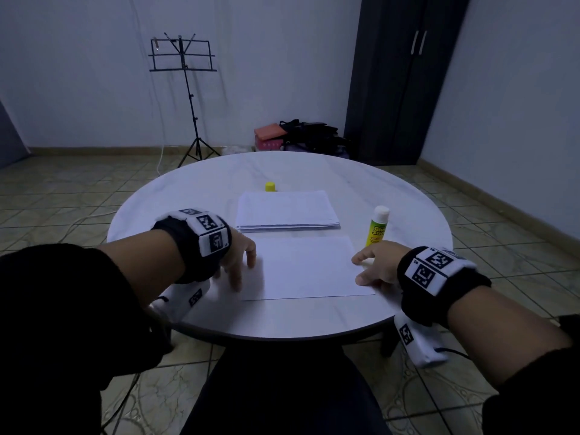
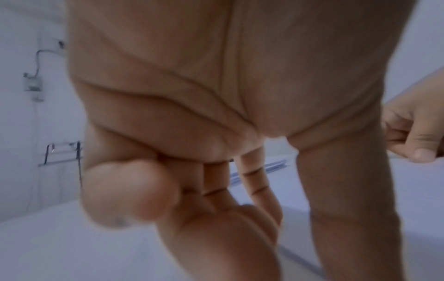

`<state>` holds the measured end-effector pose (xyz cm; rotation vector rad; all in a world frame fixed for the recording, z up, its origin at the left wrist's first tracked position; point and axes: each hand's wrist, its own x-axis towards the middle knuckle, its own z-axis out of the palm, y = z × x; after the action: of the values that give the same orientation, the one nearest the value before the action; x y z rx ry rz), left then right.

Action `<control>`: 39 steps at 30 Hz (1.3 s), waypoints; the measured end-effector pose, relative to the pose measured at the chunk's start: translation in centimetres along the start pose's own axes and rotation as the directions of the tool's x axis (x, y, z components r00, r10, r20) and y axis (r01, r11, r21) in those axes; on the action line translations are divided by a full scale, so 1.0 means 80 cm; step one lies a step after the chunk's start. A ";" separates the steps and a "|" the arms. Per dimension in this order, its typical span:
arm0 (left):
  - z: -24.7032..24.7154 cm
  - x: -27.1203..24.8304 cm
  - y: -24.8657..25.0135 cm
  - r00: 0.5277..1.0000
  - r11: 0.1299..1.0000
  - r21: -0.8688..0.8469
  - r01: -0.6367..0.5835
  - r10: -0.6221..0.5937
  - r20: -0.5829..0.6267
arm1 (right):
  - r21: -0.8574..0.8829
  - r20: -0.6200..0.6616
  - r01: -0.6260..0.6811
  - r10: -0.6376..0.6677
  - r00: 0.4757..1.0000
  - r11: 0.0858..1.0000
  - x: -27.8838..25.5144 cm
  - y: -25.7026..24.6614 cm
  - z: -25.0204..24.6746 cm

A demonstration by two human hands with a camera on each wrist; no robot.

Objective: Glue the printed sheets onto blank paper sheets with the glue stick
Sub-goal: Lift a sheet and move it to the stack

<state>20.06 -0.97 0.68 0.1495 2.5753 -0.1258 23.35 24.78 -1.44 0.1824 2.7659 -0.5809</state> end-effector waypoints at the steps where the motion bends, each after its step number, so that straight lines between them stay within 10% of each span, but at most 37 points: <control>1: 0.005 0.106 -0.026 0.999 0.998 0.039 0.043 -0.043 0.015 | 0.001 0.008 0.003 -0.003 1.000 1.000 0.001 0.000 -0.001; 3: 0.020 0.370 -0.082 0.990 0.997 -0.066 0.029 -0.019 0.139 | -0.002 0.019 0.010 -0.010 1.000 1.000 0.002 0.000 -0.001; 5: 0.018 0.453 -0.064 0.986 0.986 -0.017 -0.166 0.165 -0.036 | -0.009 0.014 0.014 -0.013 1.000 1.000 0.004 -0.001 -0.001; 10: -0.022 -0.006 0.169 0.938 0.919 0.253 -0.302 0.334 -0.094 | -0.099 0.007 0.042 -0.041 0.999 0.994 -0.001 -0.004 -0.001; 29: 0.018 0.032 -0.015 0.988 0.982 0.134 -0.130 0.139 -0.064 | -0.378 0.068 0.088 -0.066 0.995 0.922 -0.015 -0.024 -0.004; 39: 0.018 0.024 -0.011 0.988 0.985 0.108 -0.136 0.143 -0.060 | -0.552 0.245 0.391 -0.305 0.920 0.737 -0.021 -0.125 0.041</control>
<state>19.09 -1.86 -1.51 0.3781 2.6164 -0.2051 23.99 14.23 -0.05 -0.5146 2.6979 0.2200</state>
